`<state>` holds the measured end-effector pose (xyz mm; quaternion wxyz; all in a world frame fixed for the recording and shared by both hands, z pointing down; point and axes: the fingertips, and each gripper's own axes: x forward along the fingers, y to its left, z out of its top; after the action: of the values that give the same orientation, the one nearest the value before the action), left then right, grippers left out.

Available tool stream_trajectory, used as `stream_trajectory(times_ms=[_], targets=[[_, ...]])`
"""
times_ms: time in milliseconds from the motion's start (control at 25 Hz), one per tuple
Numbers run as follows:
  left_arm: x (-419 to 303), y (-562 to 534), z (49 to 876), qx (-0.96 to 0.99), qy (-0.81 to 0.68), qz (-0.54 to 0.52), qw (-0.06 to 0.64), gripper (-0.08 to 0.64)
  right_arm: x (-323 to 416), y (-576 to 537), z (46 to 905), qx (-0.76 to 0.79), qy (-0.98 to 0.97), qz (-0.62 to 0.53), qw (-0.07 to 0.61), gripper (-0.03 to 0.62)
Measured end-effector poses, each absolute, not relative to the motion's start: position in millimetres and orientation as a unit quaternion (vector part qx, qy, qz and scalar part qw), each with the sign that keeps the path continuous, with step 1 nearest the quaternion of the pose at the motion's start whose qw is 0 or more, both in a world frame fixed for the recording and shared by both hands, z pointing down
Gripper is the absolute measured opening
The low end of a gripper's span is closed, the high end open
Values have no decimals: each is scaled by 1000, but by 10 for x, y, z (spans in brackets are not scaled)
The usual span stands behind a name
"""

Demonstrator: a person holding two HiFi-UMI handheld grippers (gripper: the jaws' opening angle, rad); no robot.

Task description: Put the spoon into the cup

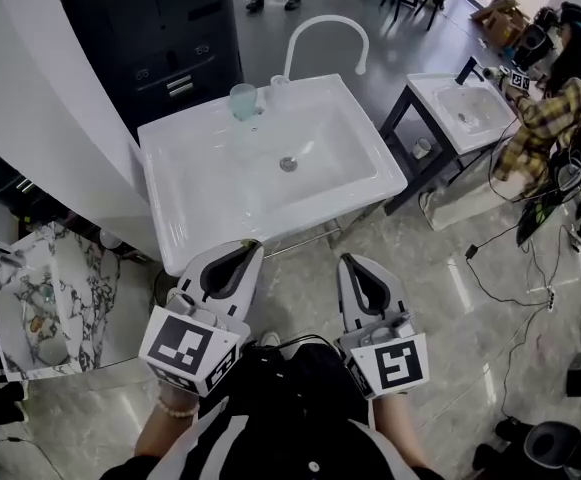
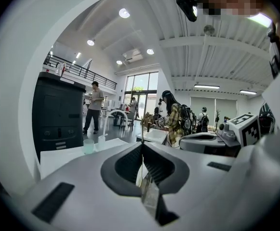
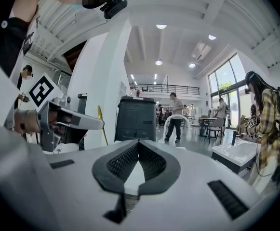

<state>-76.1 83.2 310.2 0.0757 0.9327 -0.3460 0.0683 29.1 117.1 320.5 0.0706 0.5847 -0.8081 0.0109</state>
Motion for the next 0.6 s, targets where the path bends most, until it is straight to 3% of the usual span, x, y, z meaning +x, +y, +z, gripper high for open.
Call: stream_trajectory(times_ms=[600], targets=[[-824, 589, 3087, 918, -385, 58, 78, 5, 267, 870, 3168, 560, -826, 15, 63, 0]])
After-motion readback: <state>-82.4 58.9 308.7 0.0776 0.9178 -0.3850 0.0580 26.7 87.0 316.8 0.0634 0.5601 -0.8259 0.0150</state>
